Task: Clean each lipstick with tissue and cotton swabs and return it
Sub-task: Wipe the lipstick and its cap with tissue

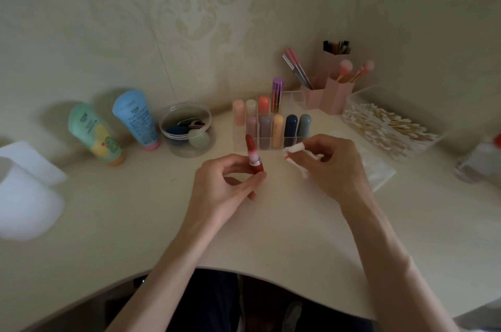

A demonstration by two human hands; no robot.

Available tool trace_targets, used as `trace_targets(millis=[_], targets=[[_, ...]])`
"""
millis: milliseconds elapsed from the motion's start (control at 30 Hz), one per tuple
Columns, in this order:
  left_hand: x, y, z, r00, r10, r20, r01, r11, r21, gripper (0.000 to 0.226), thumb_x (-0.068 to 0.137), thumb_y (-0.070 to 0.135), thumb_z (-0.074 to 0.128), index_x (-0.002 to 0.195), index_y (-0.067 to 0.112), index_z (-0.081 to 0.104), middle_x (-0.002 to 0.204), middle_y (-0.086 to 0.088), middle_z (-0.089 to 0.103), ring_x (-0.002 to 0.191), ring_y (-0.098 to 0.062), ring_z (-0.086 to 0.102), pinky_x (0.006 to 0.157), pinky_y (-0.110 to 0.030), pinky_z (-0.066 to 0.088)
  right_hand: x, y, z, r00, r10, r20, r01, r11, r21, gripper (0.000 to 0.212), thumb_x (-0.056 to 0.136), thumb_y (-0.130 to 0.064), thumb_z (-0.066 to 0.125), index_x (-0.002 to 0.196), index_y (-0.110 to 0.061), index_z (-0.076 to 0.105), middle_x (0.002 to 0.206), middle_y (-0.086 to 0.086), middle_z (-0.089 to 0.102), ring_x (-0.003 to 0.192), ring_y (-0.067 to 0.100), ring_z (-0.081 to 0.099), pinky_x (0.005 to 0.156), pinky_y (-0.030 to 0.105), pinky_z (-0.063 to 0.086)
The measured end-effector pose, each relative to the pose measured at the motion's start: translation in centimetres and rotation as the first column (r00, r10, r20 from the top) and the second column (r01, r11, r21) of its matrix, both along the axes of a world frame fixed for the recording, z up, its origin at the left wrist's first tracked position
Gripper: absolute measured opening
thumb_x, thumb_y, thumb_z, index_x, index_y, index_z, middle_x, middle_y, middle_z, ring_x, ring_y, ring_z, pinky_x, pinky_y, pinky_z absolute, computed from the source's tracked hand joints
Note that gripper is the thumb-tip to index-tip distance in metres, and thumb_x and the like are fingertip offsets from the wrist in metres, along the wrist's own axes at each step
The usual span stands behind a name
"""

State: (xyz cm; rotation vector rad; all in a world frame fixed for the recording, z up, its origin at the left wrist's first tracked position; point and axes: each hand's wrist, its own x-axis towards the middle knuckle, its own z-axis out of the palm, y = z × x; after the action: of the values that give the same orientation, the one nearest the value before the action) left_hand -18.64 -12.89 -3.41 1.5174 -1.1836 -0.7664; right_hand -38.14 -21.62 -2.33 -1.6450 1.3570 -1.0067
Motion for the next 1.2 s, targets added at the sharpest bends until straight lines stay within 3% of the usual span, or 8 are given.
trace_targets(millis=[133,267,400,500,767,1000,1100,1200], targets=[[-0.8,-1.6,-0.6,0.99,0.032,0.14,-0.037,0.999,0.034,0.013,0.079,0.025,0.088,0.09,0.027,0.081,0.078,0.011,0.077,0.059,-0.011,0.069,0.062,-0.023,0.052,-0.1,0.0,0.0,0.999,-0.013,-0.032,0.014,0.999,0.038,0.005,0.086,-0.036,0.085,0.086,-0.031,0.083,0.06,-0.011,0.064,0.051,-0.003,0.052,0.047,0.009,0.037],[-1.2,-2.6,-0.8,0.988,0.052,0.148,-0.057,0.998,0.035,0.014,0.079,0.024,0.088,0.087,0.031,0.079,0.076,0.015,0.075,0.055,-0.009,0.067,0.064,-0.025,0.051,-0.2,-0.1,-0.3,1.0,-0.02,-0.019,0.021,0.999,0.044,0.005,0.089,-0.032,0.082,0.086,-0.036,0.083,0.06,-0.016,0.063,0.056,-0.004,0.054,0.05,0.008,0.037],[-1.1,-3.1,-0.9,0.954,0.091,0.287,-0.095,0.996,0.0,0.013,0.081,0.031,0.086,0.091,0.034,0.079,0.078,0.02,0.075,0.06,0.0,0.065,0.068,-0.022,0.049,0.0,-0.2,-0.5,1.0,-0.012,-0.022,0.013,0.999,0.033,0.013,0.088,-0.032,0.083,0.08,-0.042,0.079,0.058,-0.026,0.061,0.058,-0.005,0.055,0.051,0.007,0.037],[-1.1,-3.2,-0.8,0.92,0.116,0.374,-0.121,0.993,-0.009,0.014,0.081,0.038,0.084,0.094,0.036,0.078,0.084,0.022,0.074,0.07,0.005,0.065,0.07,-0.015,0.046,0.1,-0.2,-0.4,1.0,-0.01,-0.023,0.011,1.0,0.018,0.014,0.089,-0.031,0.082,0.081,-0.042,0.078,0.062,-0.02,0.063,0.059,-0.005,0.055,0.052,0.006,0.037],[-1.8,-3.9,-0.7,0.837,0.159,0.523,-0.167,0.985,-0.032,0.013,0.085,0.041,0.078,0.091,0.031,0.077,0.083,0.012,0.066,0.074,-0.007,0.061,0.069,-0.03,0.051,0.2,0.1,-0.5,0.998,-0.008,-0.069,0.01,0.999,0.032,0.004,0.09,-0.037,0.08,0.093,-0.038,0.082,0.08,-0.012,0.071,0.067,0.002,0.059,0.064,0.021,0.041],[-1.6,-3.8,-0.4,0.878,0.126,0.462,-0.169,0.984,0.054,0.013,0.084,0.046,0.079,0.089,0.034,0.077,0.072,0.016,0.065,0.07,-0.002,0.062,0.065,-0.024,0.049,0.3,0.1,-0.4,0.997,-0.016,-0.078,0.019,0.999,0.031,0.004,0.089,-0.039,0.08,0.092,-0.039,0.081,0.078,-0.012,0.07,0.069,0.004,0.06,0.064,0.022,0.041],[-1.6,-3.8,-0.3,0.873,0.137,0.468,-0.19,0.98,0.067,0.019,0.083,0.047,0.079,0.095,0.032,0.078,0.074,0.013,0.067,0.073,-0.006,0.065,0.071,-0.031,0.054,0.2,0.2,-0.4,0.996,-0.008,-0.088,0.011,0.999,0.039,0.006,0.089,-0.041,0.08,0.094,-0.039,0.081,0.077,-0.01,0.07,0.069,0.006,0.06,0.063,0.023,0.041],[-1.6,-3.0,-0.2,0.868,0.136,0.477,-0.189,0.98,0.064,0.029,0.083,0.046,0.081,0.106,0.03,0.077,0.073,0.014,0.064,0.072,-0.003,0.063,0.071,-0.025,0.05,0.1,0.4,0.0,0.996,0.022,-0.092,-0.017,0.998,0.055,0.002,0.09,-0.039,0.078,0.09,-0.039,0.08,0.073,-0.012,0.068,0.065,0.004,0.057,0.06,0.022,0.04]])
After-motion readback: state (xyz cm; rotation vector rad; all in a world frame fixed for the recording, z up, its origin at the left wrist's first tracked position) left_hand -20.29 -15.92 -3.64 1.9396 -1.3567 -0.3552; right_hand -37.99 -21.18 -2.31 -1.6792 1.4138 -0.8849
